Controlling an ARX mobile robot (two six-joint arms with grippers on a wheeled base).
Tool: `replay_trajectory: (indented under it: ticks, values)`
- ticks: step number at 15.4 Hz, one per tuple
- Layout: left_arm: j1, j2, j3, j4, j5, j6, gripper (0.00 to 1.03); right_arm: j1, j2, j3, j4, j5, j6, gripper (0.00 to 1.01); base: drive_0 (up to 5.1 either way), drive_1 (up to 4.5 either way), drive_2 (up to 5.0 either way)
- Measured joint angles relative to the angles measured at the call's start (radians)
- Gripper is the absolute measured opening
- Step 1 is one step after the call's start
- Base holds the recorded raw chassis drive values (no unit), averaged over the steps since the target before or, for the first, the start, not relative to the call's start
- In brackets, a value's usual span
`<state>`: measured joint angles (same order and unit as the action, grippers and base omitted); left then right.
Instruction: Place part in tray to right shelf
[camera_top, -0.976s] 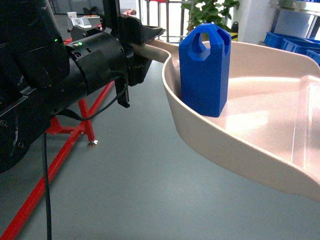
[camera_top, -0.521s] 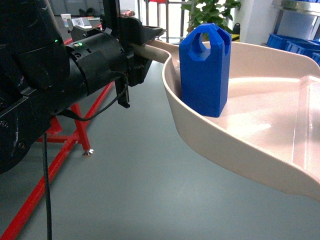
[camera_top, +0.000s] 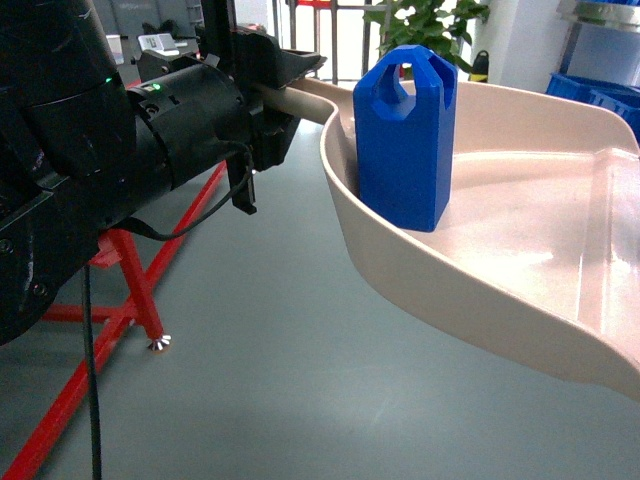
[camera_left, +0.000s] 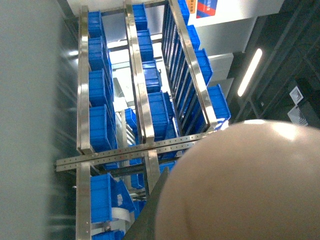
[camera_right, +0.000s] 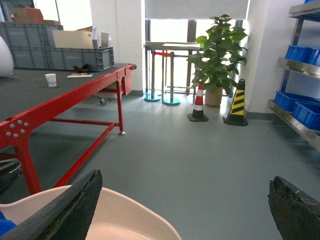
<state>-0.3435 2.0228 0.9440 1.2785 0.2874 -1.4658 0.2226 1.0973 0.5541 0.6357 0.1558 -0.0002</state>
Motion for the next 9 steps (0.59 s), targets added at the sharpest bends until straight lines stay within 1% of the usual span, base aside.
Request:
replay_trajectory:
  ticks: [9]
  values:
    - [-0.001, 0.0, 0.0, 0.002, 0.001, 0.0, 0.12, 0.001, 0.0, 0.0, 0.002, 0.0, 0.0, 0.98, 0.0, 4.37, -4.3]
